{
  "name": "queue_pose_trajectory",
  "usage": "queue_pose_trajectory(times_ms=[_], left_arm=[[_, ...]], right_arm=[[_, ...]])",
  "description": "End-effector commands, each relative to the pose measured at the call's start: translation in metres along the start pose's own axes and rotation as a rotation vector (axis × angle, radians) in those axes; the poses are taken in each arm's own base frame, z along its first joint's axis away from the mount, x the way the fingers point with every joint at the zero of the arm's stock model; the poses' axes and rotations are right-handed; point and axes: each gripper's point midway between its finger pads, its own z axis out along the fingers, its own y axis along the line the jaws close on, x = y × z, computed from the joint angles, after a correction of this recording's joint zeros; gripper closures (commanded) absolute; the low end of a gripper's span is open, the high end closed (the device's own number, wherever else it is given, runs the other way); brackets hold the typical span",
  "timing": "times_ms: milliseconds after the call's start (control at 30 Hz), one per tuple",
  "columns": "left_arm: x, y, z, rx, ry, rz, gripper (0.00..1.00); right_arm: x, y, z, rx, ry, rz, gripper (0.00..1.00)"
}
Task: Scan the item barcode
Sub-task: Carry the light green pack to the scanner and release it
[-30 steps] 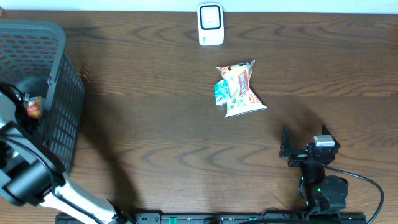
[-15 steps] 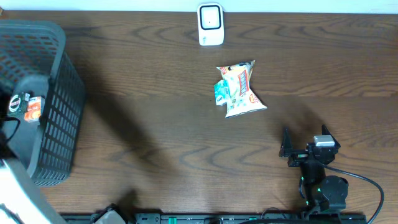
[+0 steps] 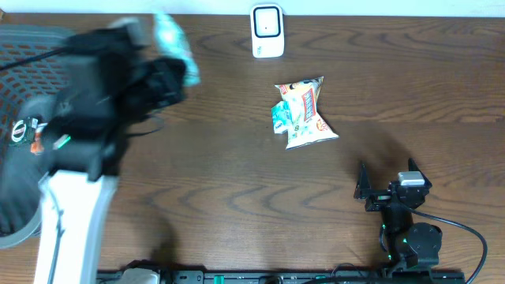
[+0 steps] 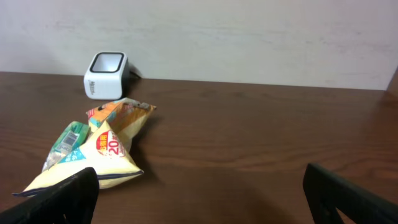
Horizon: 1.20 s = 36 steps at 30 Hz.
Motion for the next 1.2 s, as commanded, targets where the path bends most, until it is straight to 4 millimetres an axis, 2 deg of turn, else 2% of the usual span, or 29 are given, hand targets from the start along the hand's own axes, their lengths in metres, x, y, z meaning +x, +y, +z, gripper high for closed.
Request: queue_pose_trajectory(times_ms=[0,133,167,267,300,333,367,500,567,667,800,833,900,933,967,1000,1100,1167], left_arm=[[0.042,0.005,0.073,-0.134,0.144,0.103,0.92],[0.087,0.018,0.136,-0.25,0.265,0.171,0.92],[0.106,0.023,0.162,-0.277,0.314,0.193,0.92],[0.136,0.031,0.198,-0.295,0.381,0.212,0.91],[0.143,0.035,0.207,-0.302,0.398,0.215,0.86],[0.151,0.039,0.215,-0.309,0.415,0.218,0.75],[0.157,0.042,0.222,-0.316,0.429,0.219,0.67],[0.171,0.054,0.234,-0.338,0.468,0.218,0.57],[0.172,0.054,0.234,-0.338,0.468,0.219,0.44],[0.161,0.047,0.229,-0.32,0.445,0.234,0.42],[0.116,0.03,0.201,-0.273,0.35,0.28,0.41],[0.085,0.028,0.18,-0.274,0.266,0.275,0.41],[0.049,0.032,0.151,-0.307,0.155,0.258,0.41],[0.025,0.037,0.129,-0.335,0.076,0.244,0.41],[-0.007,0.047,0.096,-0.384,-0.034,0.219,0.41],[-0.026,0.056,0.073,-0.422,-0.106,0.199,0.41],[-0.071,0.087,0.007,-0.531,-0.288,0.128,0.41],[-0.093,0.113,-0.038,-0.614,-0.392,0.07,0.4]], right_arm=[[0.0,0.002,0.0,-0.01,0.0,-0.012,0.01],[0.0,0.002,0.0,-0.01,0.0,-0.012,0.01],[0.0,0.002,0.0,-0.01,0.0,-0.012,0.01],[0.001,0.002,0.0,-0.01,0.0,-0.012,0.01],[0.0,0.002,0.0,-0.01,0.0,-0.012,0.01],[0.0,0.002,0.0,-0.01,0.0,-0.012,0.01],[0.0,0.002,0.0,-0.01,0.0,-0.012,0.01],[0.0,0.002,0.0,-0.01,0.0,-0.012,0.01],[0.001,0.002,0.0,-0.01,0.0,-0.012,0.01],[0.0,0.002,0.0,-0.01,0.0,-0.012,0.01],[0.0,0.002,0.0,-0.01,0.0,-0.012,0.01],[0.0,0.002,0.0,-0.01,0.0,-0.012,0.01],[0.0,0.002,0.0,-0.01,0.0,-0.012,0.01],[0.0,0.002,0.0,-0.01,0.0,-0.012,0.01],[0.0,0.002,0.0,-0.01,0.0,-0.012,0.01],[0.0,0.002,0.0,-0.01,0.0,-0.012,0.01],[0.001,0.002,0.0,-0.01,0.0,-0.012,0.01],[0.0,0.002,0.0,-0.01,0.0,-0.012,0.01]])
